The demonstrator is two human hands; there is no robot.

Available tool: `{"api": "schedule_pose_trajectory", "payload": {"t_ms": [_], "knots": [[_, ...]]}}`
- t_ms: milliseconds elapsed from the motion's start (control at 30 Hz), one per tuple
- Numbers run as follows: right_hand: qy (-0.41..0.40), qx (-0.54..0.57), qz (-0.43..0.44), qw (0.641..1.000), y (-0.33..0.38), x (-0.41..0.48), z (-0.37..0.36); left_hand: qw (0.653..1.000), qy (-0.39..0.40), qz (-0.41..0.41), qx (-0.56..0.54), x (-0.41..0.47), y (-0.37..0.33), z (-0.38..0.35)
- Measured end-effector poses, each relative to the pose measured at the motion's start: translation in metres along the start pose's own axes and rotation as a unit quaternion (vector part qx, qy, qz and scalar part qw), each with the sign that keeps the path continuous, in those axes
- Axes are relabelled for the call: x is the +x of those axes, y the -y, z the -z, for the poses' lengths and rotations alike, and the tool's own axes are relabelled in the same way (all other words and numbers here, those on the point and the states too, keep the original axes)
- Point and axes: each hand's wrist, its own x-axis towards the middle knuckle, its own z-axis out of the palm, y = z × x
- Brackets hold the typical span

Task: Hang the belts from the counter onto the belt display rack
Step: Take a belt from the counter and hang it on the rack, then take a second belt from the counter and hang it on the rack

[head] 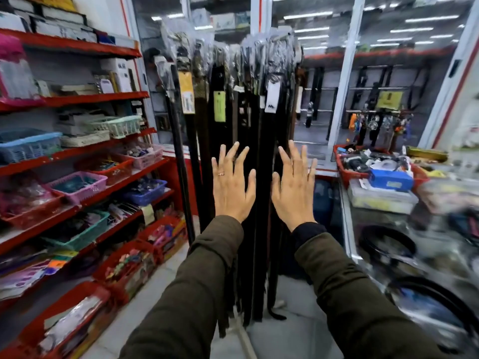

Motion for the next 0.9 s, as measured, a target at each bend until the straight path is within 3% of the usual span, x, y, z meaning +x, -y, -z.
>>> {"api": "schedule_pose_trajectory", "payload": {"t_ms": [300,500,633,767,833,900], "knots": [[0.071,-0.151,-0.111,0.98,-0.088,-0.108,0.037,0.987,0.134,-0.016,-0.09,-0.09,-0.065,-0.069],[0.131,-0.205,-0.206,0.948,-0.146,-0.191,0.074,0.946,0.263,-0.064,-0.176,-0.151,-0.118,-0.114],[0.223,-0.197,-0.3,0.906,-0.18,-0.232,0.103,0.885,0.399,-0.123,-0.203,-0.183,-0.155,-0.14],[0.393,-0.149,-0.383,0.822,-0.21,-0.253,0.13,0.78,0.553,-0.208,-0.208,-0.201,-0.182,-0.156],[0.418,-0.13,-0.378,0.816,-0.219,-0.259,0.139,0.737,0.598,-0.246,-0.195,-0.208,-0.193,-0.162],[0.389,-0.07,-0.391,0.831,-0.225,-0.263,0.145,0.715,0.621,-0.268,-0.179,-0.217,-0.203,-0.17]]}}
